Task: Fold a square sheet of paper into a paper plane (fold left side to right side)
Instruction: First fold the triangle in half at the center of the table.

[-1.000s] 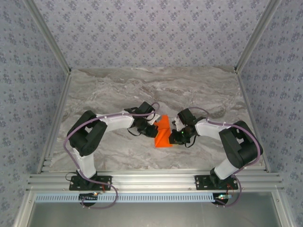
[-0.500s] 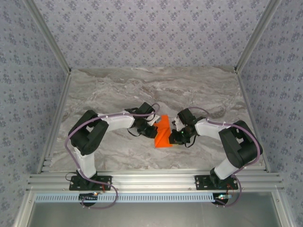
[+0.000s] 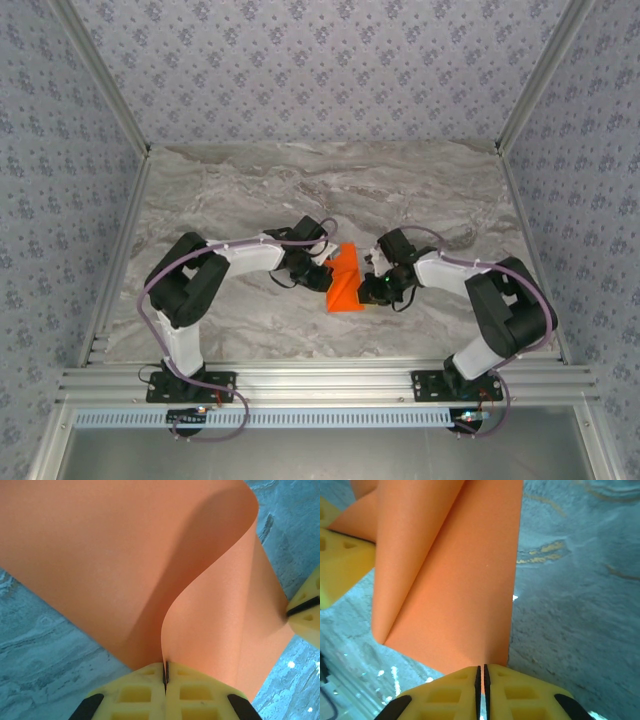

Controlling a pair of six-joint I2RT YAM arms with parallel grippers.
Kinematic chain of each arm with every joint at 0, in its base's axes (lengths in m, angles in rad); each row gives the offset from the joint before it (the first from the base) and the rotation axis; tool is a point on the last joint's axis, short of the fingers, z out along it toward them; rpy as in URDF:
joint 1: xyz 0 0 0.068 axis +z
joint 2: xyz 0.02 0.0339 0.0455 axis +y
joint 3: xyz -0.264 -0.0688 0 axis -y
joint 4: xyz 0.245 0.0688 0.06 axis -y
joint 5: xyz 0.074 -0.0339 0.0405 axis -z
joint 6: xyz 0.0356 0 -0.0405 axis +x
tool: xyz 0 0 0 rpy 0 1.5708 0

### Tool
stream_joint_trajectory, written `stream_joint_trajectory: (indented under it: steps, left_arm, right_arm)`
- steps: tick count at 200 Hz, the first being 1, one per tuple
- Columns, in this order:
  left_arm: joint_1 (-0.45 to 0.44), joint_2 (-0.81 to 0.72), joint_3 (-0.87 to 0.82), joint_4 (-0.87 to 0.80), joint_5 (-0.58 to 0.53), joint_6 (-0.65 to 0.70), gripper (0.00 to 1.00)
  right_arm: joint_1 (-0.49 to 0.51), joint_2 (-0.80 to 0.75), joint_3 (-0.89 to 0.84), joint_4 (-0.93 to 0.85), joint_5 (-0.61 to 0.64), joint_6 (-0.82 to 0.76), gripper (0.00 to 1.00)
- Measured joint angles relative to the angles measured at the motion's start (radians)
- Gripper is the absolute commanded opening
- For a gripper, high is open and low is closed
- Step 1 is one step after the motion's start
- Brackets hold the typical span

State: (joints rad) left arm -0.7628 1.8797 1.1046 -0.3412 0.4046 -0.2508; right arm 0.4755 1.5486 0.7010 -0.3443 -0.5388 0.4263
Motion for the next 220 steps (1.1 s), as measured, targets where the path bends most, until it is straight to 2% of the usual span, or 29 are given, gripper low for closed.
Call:
stream_joint_trajectory:
  steps: [45, 112, 220]
  left_arm:
    - [0.0, 0.0, 0.0, 0.0, 0.0, 0.0, 0.03]
    - [0.0, 0.007, 0.011, -0.008, 0.001, 0.0, 0.03]
    - [0.0, 0.008, 0.013, -0.012, 0.0, 0.001, 0.03]
  right_arm:
    - [-0.058, -0.08, -0.004, 0.117, -0.082, 0.071, 0.14]
    - [0.004, 0.056, 0.077, 0.275, -0.097, 0.169, 0.13]
    - [0.051, 0.178, 0.129, 0.238, -0.035, 0.148, 0.13]
